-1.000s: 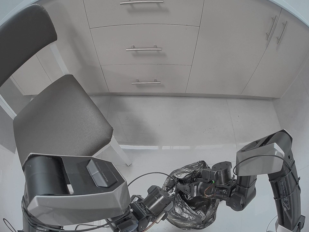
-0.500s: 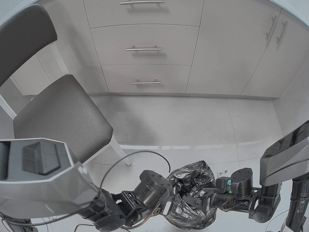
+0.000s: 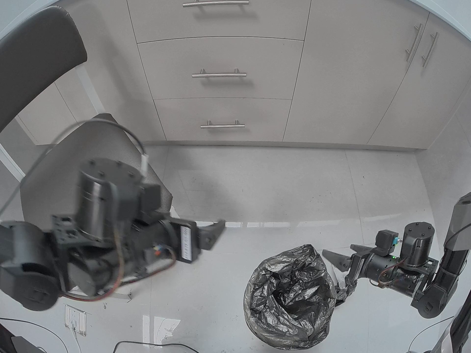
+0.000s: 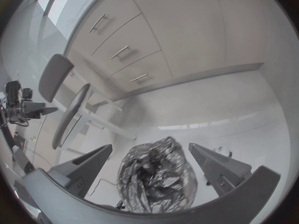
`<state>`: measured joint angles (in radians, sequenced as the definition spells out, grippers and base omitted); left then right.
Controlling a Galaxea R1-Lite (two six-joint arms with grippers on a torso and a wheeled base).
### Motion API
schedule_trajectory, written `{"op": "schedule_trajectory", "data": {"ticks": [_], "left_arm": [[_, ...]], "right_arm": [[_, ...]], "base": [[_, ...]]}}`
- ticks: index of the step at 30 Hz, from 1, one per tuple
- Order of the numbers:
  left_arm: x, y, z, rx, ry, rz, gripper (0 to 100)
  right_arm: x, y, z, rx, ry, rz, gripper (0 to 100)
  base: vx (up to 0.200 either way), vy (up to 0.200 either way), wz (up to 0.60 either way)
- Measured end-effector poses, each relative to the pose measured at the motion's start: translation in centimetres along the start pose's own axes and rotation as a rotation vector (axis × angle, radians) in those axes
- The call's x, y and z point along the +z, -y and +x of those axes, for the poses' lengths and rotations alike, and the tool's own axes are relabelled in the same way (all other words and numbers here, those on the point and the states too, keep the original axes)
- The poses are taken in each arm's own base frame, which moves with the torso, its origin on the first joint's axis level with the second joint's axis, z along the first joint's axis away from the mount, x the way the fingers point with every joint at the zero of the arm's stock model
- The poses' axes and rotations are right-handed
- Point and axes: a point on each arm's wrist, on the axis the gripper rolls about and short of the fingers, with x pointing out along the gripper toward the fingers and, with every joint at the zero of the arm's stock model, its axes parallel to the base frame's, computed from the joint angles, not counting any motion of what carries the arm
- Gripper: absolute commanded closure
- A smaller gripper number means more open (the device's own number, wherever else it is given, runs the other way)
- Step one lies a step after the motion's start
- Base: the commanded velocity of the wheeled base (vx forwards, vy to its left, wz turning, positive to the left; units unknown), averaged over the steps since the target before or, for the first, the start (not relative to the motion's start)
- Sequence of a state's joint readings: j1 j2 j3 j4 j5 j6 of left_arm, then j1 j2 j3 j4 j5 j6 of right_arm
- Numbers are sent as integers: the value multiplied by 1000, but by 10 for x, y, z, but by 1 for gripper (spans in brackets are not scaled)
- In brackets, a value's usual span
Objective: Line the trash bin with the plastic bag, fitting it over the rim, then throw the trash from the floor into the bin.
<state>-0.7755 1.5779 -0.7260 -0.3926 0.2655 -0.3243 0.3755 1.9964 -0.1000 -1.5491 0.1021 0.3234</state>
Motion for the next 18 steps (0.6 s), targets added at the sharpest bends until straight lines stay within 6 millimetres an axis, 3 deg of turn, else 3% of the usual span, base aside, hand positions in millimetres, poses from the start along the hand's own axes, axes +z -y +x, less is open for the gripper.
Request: {"op": "schedule_trajectory", "data": {"ticks": [5, 9, 13, 18], "left_arm": [[31, -39, -58, 166, 165, -5, 0], [40, -66, -106, 300, 300, -36, 0], [34, -86, -145, 434, 392, -45, 0], [6, -100, -187, 576, 475, -30, 0]], "right_arm": [[24, 27, 9, -109, 102, 5, 0], [39, 46, 19, -183, 166, 8, 0], [45, 59, 24, -225, 192, 9, 0], [46, 67, 26, -248, 214, 9, 0]], "base": [[0, 0, 0], [0, 0, 0], [0, 0, 0], [0, 0, 0]]}}
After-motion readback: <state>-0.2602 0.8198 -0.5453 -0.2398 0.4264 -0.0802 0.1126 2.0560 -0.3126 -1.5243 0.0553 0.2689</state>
